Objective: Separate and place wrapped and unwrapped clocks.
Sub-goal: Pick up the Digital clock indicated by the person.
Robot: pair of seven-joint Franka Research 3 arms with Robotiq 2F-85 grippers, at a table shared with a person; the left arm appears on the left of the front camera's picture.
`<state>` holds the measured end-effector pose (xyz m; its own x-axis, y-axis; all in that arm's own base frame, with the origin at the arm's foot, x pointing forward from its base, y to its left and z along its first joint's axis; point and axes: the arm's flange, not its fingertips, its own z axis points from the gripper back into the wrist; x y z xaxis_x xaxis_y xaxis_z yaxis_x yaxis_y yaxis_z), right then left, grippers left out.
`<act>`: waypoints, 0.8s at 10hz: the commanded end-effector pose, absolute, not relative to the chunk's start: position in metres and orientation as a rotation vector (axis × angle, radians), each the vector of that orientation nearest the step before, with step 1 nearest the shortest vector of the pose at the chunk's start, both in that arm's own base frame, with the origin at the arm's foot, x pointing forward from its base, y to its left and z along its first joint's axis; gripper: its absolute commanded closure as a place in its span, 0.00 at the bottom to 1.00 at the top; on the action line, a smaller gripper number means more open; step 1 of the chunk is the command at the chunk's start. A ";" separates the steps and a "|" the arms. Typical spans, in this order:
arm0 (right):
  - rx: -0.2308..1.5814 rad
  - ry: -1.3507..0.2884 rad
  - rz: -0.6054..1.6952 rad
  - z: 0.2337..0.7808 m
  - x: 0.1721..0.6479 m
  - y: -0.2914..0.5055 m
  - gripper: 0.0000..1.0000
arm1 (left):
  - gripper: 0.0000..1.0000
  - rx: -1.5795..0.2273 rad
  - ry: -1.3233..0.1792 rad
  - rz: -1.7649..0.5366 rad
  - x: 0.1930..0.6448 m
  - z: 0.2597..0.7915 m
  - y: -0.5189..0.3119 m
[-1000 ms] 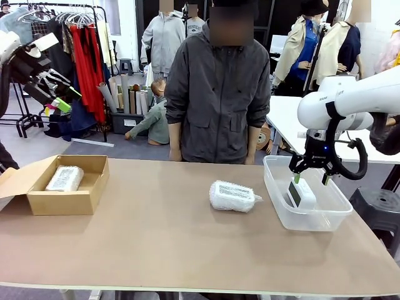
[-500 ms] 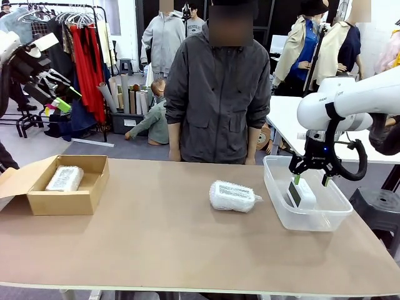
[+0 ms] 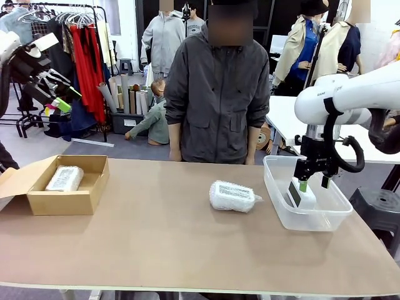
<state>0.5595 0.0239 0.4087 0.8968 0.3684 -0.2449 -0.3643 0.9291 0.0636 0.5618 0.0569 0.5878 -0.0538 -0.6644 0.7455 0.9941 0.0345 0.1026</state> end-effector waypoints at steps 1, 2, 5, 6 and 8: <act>0.084 0.312 0.612 0.445 0.561 0.021 0.00 | 0.00 -0.574 -0.754 -1.491 0.559 0.588 0.057; 0.121 0.313 0.741 0.457 0.556 0.020 0.00 | 0.00 -0.574 -0.754 -1.491 0.559 0.588 0.057; 0.357 0.207 1.054 0.490 0.547 0.021 0.00 | 0.00 -0.574 -0.754 -1.491 0.559 0.588 0.057; 0.428 0.084 1.137 0.496 0.545 0.024 0.00 | 0.00 -0.574 -0.754 -1.491 0.559 0.588 0.057; 0.510 -0.047 1.304 0.506 0.543 0.027 0.00 | 0.00 -0.574 -0.754 -1.491 0.559 0.588 0.057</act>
